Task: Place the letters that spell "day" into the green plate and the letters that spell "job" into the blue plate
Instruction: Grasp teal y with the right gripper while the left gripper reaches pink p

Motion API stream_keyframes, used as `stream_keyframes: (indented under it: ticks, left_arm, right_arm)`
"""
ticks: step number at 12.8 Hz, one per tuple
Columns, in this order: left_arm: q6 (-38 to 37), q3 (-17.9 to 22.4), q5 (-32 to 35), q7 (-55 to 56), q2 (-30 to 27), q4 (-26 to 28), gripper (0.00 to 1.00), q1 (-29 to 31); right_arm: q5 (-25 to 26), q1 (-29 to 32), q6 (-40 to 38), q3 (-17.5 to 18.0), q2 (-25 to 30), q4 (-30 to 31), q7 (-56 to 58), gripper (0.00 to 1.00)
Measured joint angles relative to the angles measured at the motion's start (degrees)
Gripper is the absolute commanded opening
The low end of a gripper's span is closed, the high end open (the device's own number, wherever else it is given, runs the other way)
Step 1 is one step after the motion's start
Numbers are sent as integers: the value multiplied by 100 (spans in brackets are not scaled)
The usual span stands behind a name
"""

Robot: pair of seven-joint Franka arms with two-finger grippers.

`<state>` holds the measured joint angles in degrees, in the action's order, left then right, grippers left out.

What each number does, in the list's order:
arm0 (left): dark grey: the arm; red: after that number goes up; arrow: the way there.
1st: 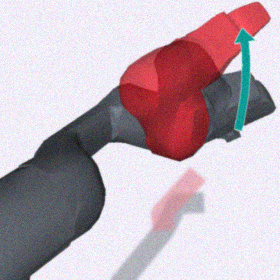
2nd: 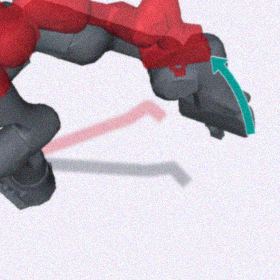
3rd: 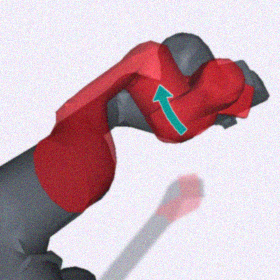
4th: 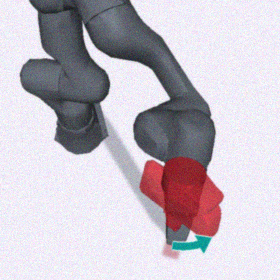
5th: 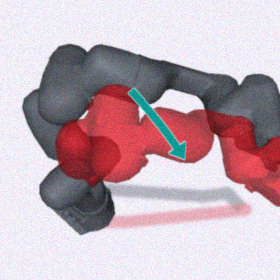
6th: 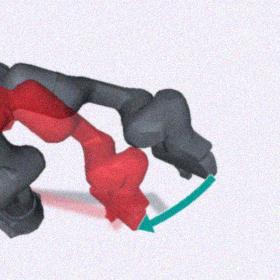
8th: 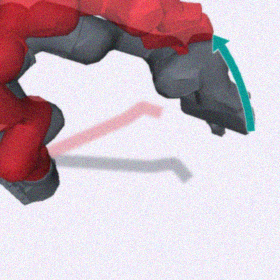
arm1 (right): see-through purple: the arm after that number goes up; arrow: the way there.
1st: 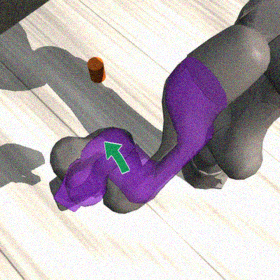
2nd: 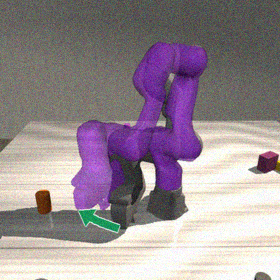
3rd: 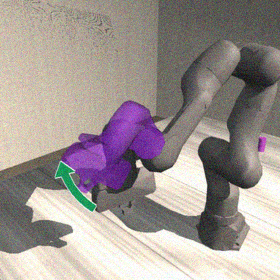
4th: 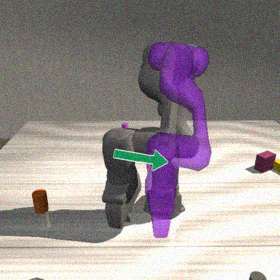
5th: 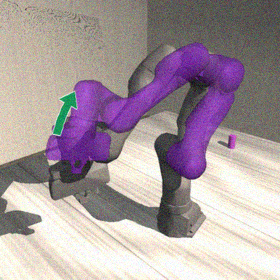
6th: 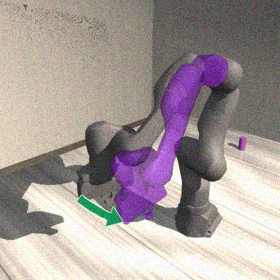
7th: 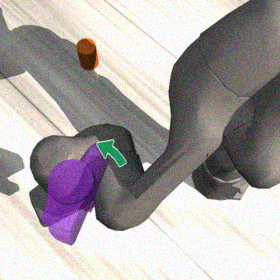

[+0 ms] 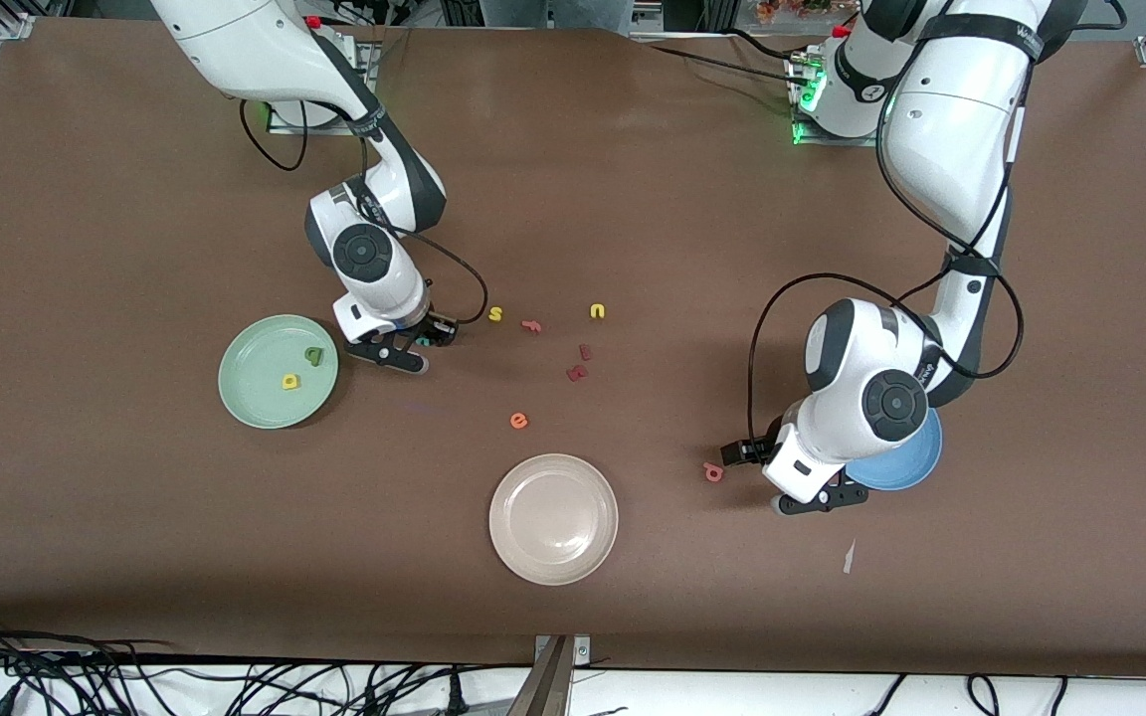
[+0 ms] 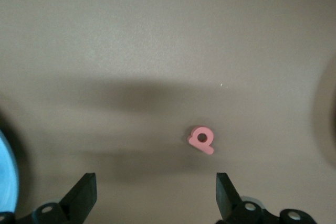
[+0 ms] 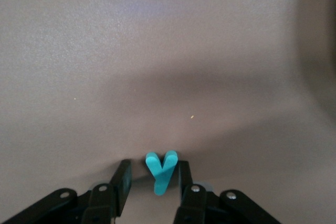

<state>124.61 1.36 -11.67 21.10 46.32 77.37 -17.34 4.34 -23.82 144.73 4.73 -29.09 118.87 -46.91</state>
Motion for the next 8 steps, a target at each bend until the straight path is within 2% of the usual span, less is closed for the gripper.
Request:
stream_keyframes:
  ticks: [6,8]
  left_arm:
    - [36,277,0,80,9,-73,100,22]
    - [33,311,0,80,7,-113,100,51]
  right_arm:
    - [4,-9,64,-3,0,20,3,37]
    - [6,-13,80,-4,2,22,7,28]
